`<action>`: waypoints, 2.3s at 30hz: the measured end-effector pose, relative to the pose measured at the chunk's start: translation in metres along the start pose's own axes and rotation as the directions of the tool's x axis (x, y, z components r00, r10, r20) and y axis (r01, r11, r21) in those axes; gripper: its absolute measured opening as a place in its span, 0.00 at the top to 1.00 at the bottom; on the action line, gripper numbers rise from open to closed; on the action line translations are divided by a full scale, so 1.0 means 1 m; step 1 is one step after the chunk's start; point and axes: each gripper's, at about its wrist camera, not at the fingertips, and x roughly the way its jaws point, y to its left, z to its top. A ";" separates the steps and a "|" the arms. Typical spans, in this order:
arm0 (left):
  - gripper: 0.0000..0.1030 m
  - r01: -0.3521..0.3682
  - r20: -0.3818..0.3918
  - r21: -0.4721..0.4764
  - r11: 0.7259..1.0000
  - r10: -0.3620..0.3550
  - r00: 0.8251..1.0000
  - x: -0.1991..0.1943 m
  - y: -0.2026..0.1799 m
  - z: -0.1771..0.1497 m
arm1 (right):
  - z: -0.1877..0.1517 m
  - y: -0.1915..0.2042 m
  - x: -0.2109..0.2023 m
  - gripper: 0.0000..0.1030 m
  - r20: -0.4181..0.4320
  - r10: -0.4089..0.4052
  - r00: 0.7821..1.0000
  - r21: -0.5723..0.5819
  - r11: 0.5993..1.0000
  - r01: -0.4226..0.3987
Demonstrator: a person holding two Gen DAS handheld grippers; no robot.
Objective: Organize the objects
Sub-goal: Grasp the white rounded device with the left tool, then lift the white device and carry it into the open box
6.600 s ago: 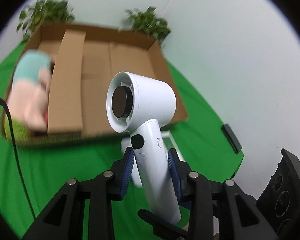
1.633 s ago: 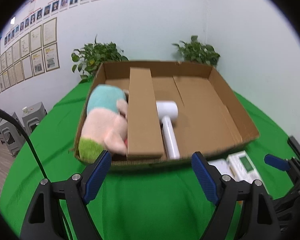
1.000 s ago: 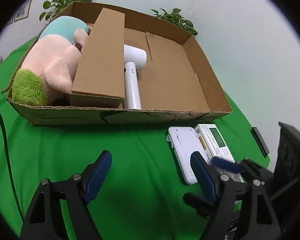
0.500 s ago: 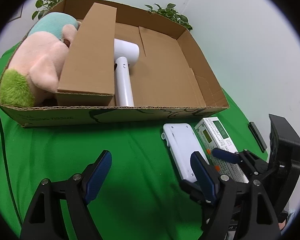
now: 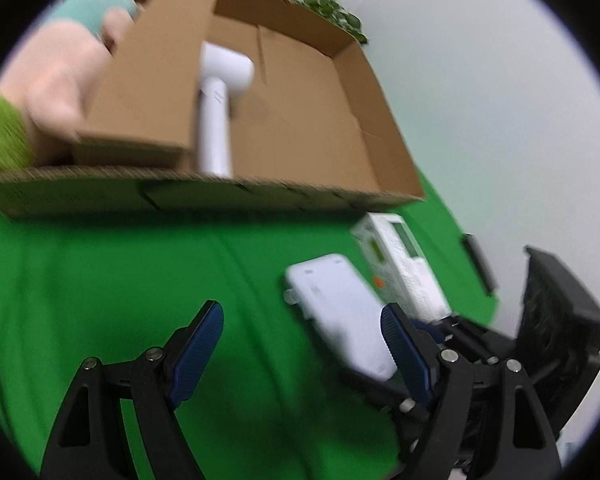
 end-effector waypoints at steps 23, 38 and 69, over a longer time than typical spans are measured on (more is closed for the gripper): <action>0.51 0.097 -0.133 -0.111 0.989 -0.111 0.985 0.051 -0.014 -0.015 | -0.032 0.017 -0.009 0.35 -0.016 0.014 1.000 0.001 1.000 -0.014; 0.69 0.036 0.000 0.029 0.999 -0.036 0.999 -0.005 -0.055 0.017 | -0.021 0.028 -0.057 0.36 0.167 0.109 0.980 0.037 0.993 -0.116; 0.69 -0.106 -0.030 0.096 0.990 0.109 0.994 0.039 -0.036 0.175 | 0.177 -0.040 -0.009 0.36 0.174 0.234 0.957 0.071 0.966 -0.249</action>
